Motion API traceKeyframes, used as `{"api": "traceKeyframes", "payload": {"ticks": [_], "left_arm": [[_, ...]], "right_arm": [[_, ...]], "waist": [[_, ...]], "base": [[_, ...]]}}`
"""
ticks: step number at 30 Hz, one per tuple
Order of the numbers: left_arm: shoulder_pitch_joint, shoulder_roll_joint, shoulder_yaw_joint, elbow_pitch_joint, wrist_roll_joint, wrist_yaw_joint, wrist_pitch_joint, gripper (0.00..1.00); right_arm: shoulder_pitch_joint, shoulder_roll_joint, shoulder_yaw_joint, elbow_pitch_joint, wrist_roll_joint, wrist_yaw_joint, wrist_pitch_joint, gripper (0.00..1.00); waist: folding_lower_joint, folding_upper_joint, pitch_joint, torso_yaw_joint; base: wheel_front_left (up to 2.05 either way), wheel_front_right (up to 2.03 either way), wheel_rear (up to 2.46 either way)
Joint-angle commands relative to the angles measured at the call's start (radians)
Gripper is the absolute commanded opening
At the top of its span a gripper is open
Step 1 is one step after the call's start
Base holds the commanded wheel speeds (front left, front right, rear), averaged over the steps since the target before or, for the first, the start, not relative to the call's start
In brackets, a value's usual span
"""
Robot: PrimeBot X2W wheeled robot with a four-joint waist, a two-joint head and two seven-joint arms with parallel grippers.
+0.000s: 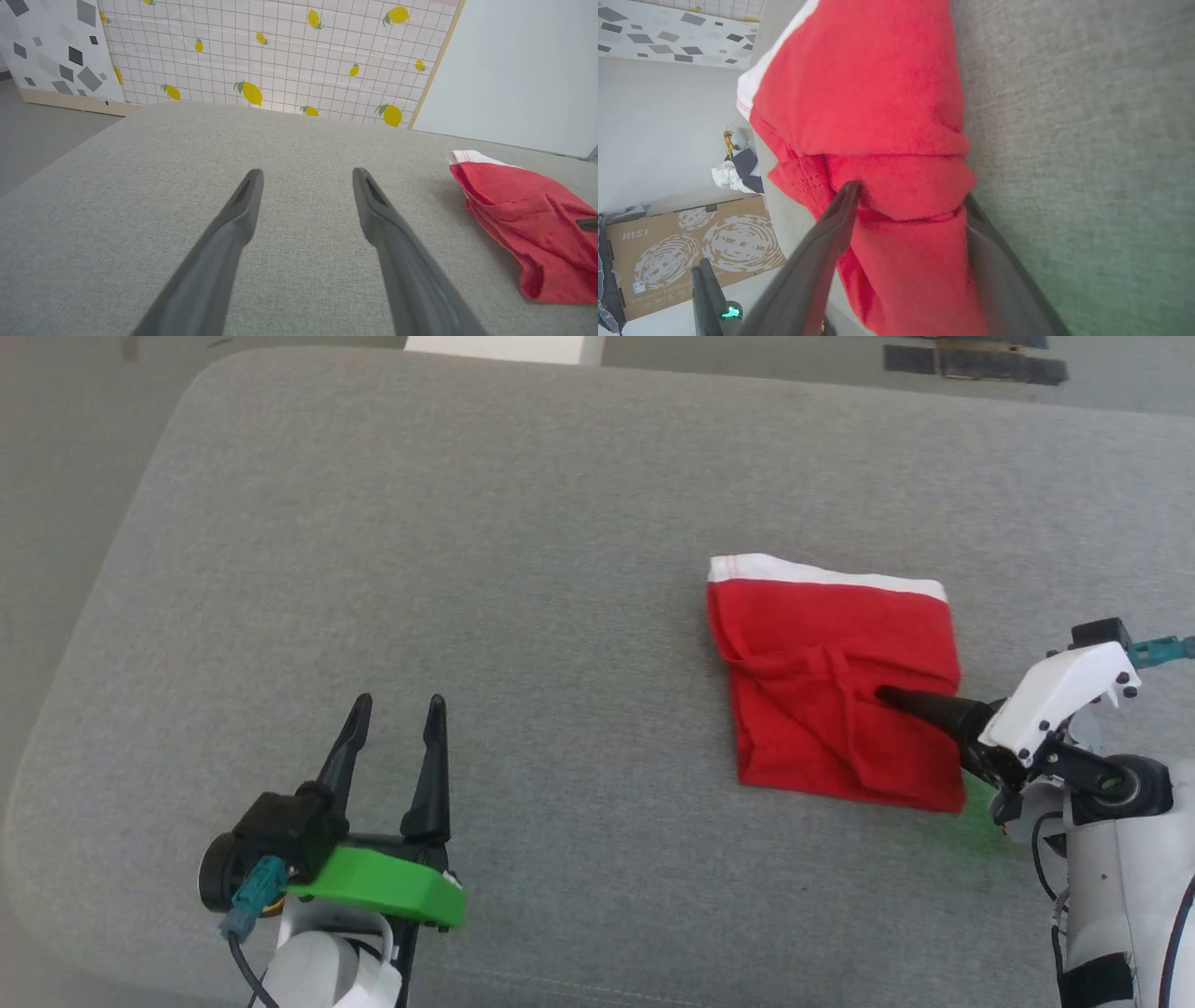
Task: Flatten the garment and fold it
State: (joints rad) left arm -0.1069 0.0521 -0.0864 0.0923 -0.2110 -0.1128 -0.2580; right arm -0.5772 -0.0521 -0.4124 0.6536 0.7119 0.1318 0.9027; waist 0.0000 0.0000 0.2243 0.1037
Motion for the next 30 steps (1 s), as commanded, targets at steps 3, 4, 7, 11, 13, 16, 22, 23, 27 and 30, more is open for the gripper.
{"api": "traceKeyframes", "payload": {"ticks": [3,4,7,11,13,16,22,23,27,30], "left_arm": [[-0.014,-0.002,0.000,0.001,0.000,0.006,-0.004,1.00],[-0.012,-0.002,0.001,0.001,0.000,0.006,-0.004,1.00],[-0.005,-0.002,0.009,0.001,0.003,0.007,-0.004,1.00],[0.002,-0.002,0.022,-0.003,0.010,0.006,-0.004,1.00],[0.009,-0.002,0.027,-0.005,0.012,0.005,-0.004,1.00],[0.016,-0.002,0.031,-0.006,0.018,0.003,-0.004,1.00],[0.007,-0.002,0.033,-0.013,0.035,-0.004,-0.004,1.00],[0.003,-0.002,0.032,-0.013,0.041,-0.006,-0.004,1.00],[-0.017,0.008,0.029,-0.019,0.061,-0.011,-0.004,1.00],[-0.038,0.024,0.020,-0.026,0.074,-0.013,-0.004,1.00]], "right_arm": [[-0.017,0.002,0.018,0.012,0.003,-0.001,0.021,0.19],[-0.015,0.002,0.026,0.009,0.000,-0.001,0.023,0.00],[-0.007,0.002,0.046,-0.012,-0.006,-0.001,0.022,0.00],[0.006,0.002,0.106,-0.088,-0.040,-0.001,0.000,0.00],[0.025,-0.008,0.166,-0.147,-0.101,-0.001,-0.020,0.00],[0.059,-0.070,0.269,-0.219,-0.230,-0.001,-0.065,0.00],[0.075,-0.180,0.389,-0.267,-0.420,-0.001,-0.128,0.00],[0.069,-0.191,0.399,-0.264,-0.443,-0.001,-0.138,0.00],[0.034,-0.221,0.440,-0.254,-0.526,-0.001,-0.178,0.00],[-0.002,-0.244,0.468,-0.232,-0.577,-0.001,-0.219,0.00]], "waist": [[0.0000,0.0000,0.012,0.039],[0.0000,0.0000,0.010,0.039],[0.0000,0.0000,0.002,0.035],[0.0000,0.0000,-0.009,0.005],[0.0000,0.0000,-0.012,-0.022],[0.0000,0.0000,-0.013,-0.069],[0.0000,0.0000,0.007,-0.190],[0.0000,0.0000,0.014,-0.215],[0.0000,0.0000,0.052,-0.306],[0.0000,0.0000,0.086,-0.362]], "base": [[0.00,0.00,0.00],[0.00,0.00,0.00],[0.00,0.00,0.00],[0.00,0.00,0.00],[0.00,0.00,0.00],[0.00,0.00,0.00],[0.00,0.00,0.00],[0.00,0.00,0.00],[0.00,0.00,0.00],[0.00,0.00,0.00]]}}
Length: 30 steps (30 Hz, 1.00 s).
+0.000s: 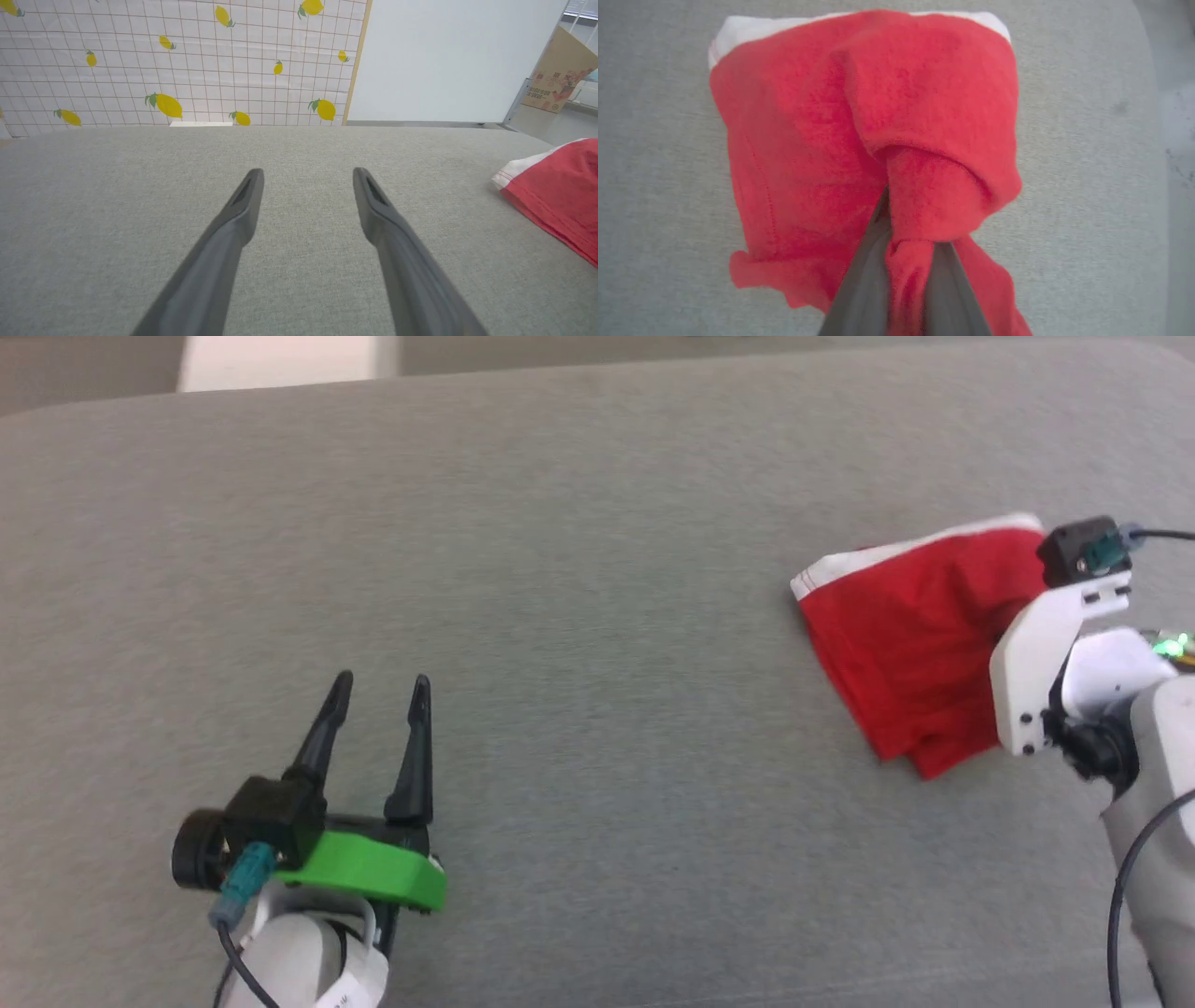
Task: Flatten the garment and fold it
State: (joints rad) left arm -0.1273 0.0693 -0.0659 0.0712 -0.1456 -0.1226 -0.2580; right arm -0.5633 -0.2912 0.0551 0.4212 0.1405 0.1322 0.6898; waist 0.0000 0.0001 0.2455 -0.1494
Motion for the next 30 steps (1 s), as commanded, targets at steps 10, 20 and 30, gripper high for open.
{"api": "traceKeyframes", "payload": {"ticks": [10,20,30], "left_arm": [[-0.095,0.092,-0.038,-0.036,0.038,-0.007,-0.004,1.00],[-0.114,0.164,-0.047,-0.077,0.038,-0.007,0.026,1.00],[-0.102,0.170,-0.052,-0.096,0.030,0.002,0.037,1.00]], "right_arm": [[-0.169,-0.060,-0.023,0.138,-0.166,-0.002,-0.196,0.00],[-0.252,-0.046,-0.193,0.260,-0.375,-0.002,-0.372,0.00],[-0.291,-0.011,-0.359,0.346,-0.510,-0.002,-0.447,1.00]], "waist": [[0.0000,-0.0001,0.209,-0.237],[0.0000,-0.0001,0.287,-0.253],[0.0000,-0.0001,0.268,-0.231]], "base": [[0.00,0.00,0.00],[0.00,0.00,0.00],[0.00,0.00,0.00]]}}
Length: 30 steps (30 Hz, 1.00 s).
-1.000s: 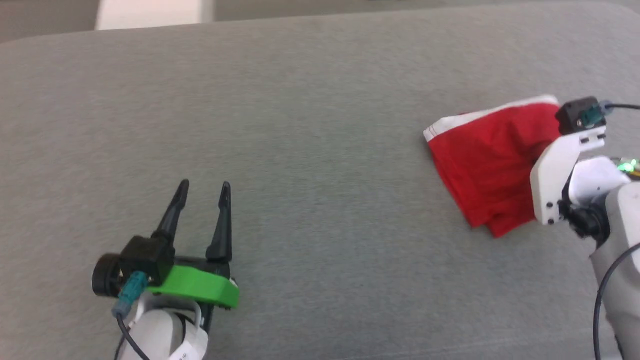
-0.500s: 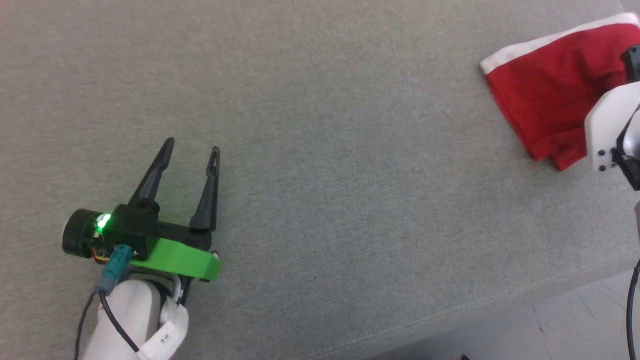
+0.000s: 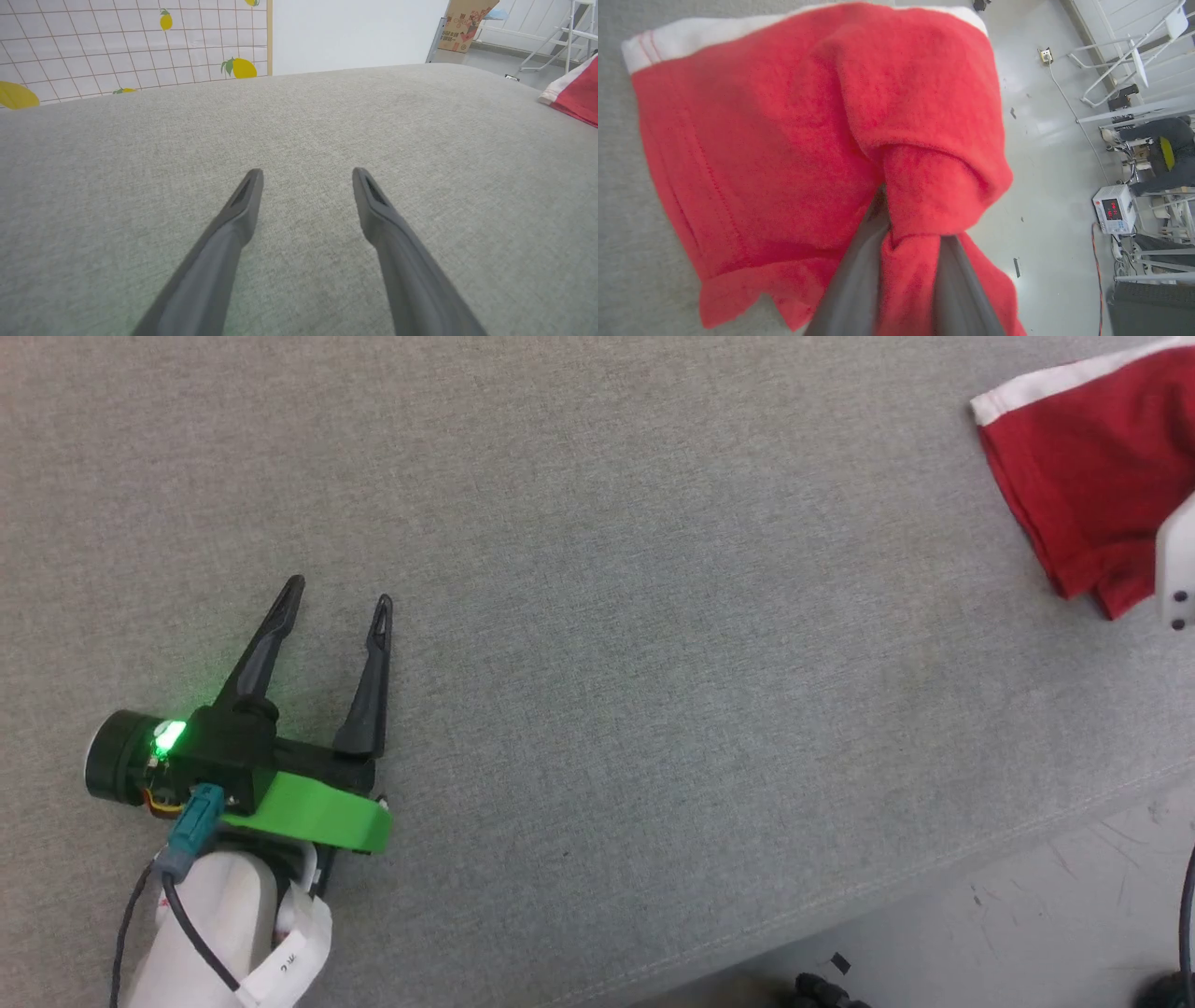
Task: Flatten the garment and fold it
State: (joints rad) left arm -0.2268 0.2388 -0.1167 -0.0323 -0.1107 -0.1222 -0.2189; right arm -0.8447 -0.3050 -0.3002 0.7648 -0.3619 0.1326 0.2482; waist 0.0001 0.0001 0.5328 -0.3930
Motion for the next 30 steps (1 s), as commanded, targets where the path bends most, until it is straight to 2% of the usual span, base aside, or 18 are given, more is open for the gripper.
{"api": "traceKeyframes", "payload": {"ticks": [1,7,13,23,30], "left_arm": [[-0.001,-0.005,-0.003,0.013,-0.008,0.003,-0.005,1.00],[0.013,-0.051,-0.018,0.074,-0.033,0.009,-0.030,1.00],[0.045,-0.102,-0.015,0.134,-0.062,0.015,-0.042,1.00],[0.118,-0.162,0.011,0.149,-0.078,0.018,-0.043,1.00],[0.138,-0.180,0.016,0.172,-0.093,0.018,-0.043,1.00]], "right_arm": [[-0.007,0.003,-0.017,0.005,-0.015,-0.002,-0.011,1.00],[0.042,0.003,-0.060,-0.003,-0.008,-0.002,-0.119,1.00],[0.143,0.018,-0.042,-0.083,0.084,-0.002,-0.235,1.00],[0.442,0.100,0.058,-0.406,0.363,-0.002,-0.384,1.00],[0.648,0.173,0.102,-0.608,0.436,-0.002,-0.454,1.00]], "waist": [[-0.0001,-0.0001,-0.029,0.018],[-0.0001,-0.0001,-0.135,0.063],[-0.0001,-0.0001,-0.257,0.123],[-0.0001,-0.0001,-0.404,0.246],[-0.0001,-0.0001,-0.441,0.328]], "base": [[0.00,0.00,0.00],[0.00,0.00,0.00],[0.00,0.00,0.00],[0.00,0.00,0.00],[0.00,0.00,0.00]]}}
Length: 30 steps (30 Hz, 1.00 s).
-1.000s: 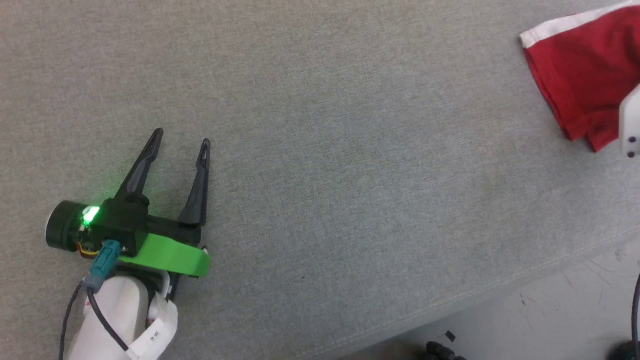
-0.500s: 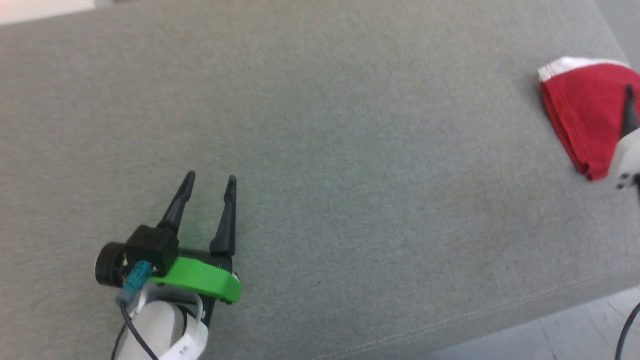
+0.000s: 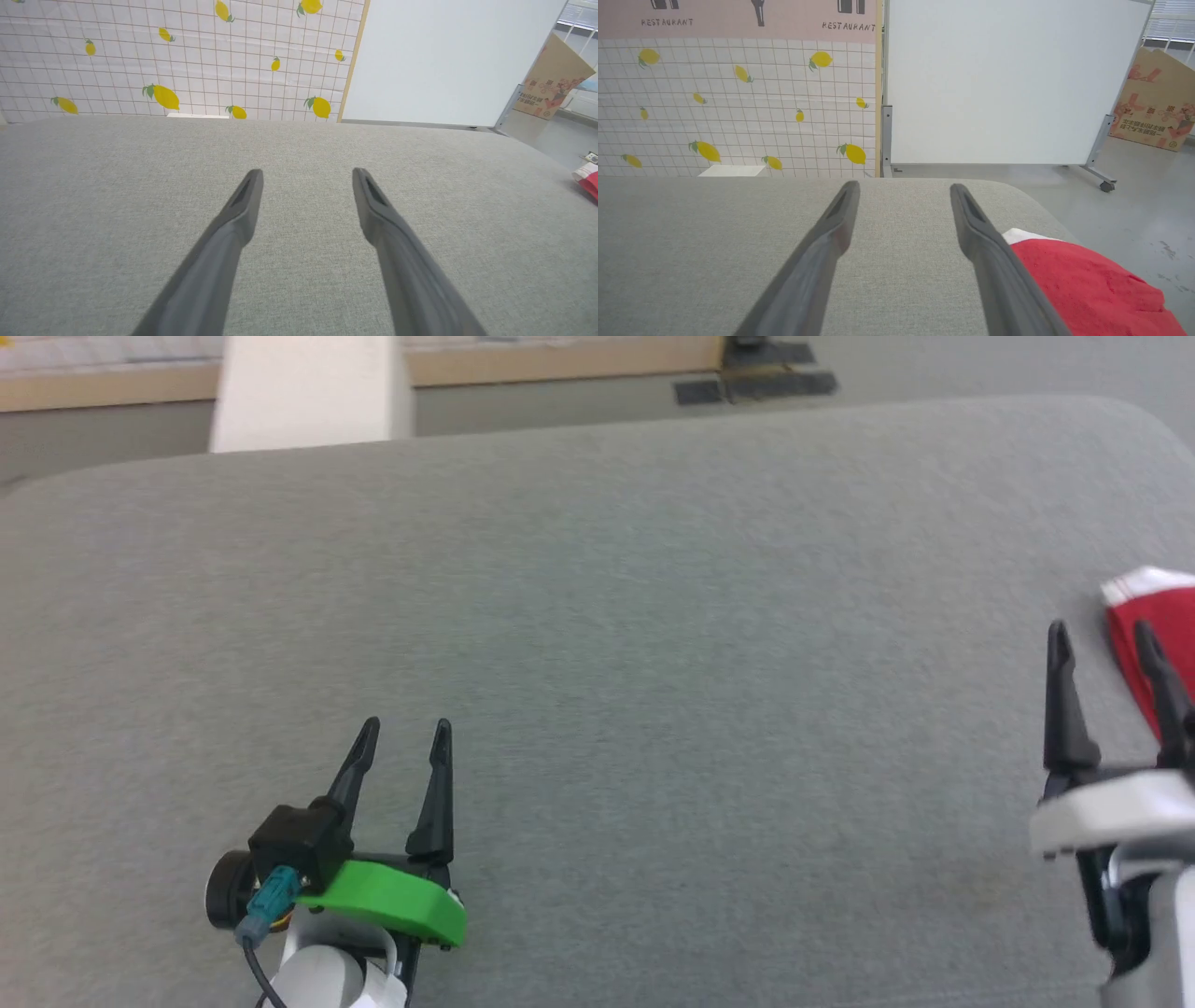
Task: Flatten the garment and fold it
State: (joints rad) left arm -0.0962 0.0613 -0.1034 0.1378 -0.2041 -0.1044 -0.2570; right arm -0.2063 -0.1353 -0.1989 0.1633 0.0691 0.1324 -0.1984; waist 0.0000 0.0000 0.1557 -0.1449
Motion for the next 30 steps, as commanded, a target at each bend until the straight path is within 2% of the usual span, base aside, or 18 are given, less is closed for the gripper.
{"api": "traceKeyframes", "payload": {"ticks": [1,15,30], "left_arm": [[0.008,-0.004,0.006,0.007,-0.002,0.002,-0.005,1.00],[0.048,-0.011,0.019,0.014,-0.038,0.039,-0.005,1.00],[0.072,-0.011,0.006,0.013,-0.059,0.057,-0.005,1.00]], "right_arm": [[0.034,0.014,0.002,-0.028,0.009,-0.002,-0.020,1.00],[0.267,0.083,0.013,-0.157,-0.034,-0.002,-0.063,1.00],[0.323,0.085,0.070,-0.179,0.013,-0.002,-0.063,1.00]], "waist": [[0.0000,0.0000,-0.068,0.093],[0.0000,0.0000,-0.119,0.187],[0.0000,0.0000,-0.126,0.197]], "base": [[0.00,0.00,0.00],[0.00,0.00,0.00],[0.00,0.00,0.00]]}}
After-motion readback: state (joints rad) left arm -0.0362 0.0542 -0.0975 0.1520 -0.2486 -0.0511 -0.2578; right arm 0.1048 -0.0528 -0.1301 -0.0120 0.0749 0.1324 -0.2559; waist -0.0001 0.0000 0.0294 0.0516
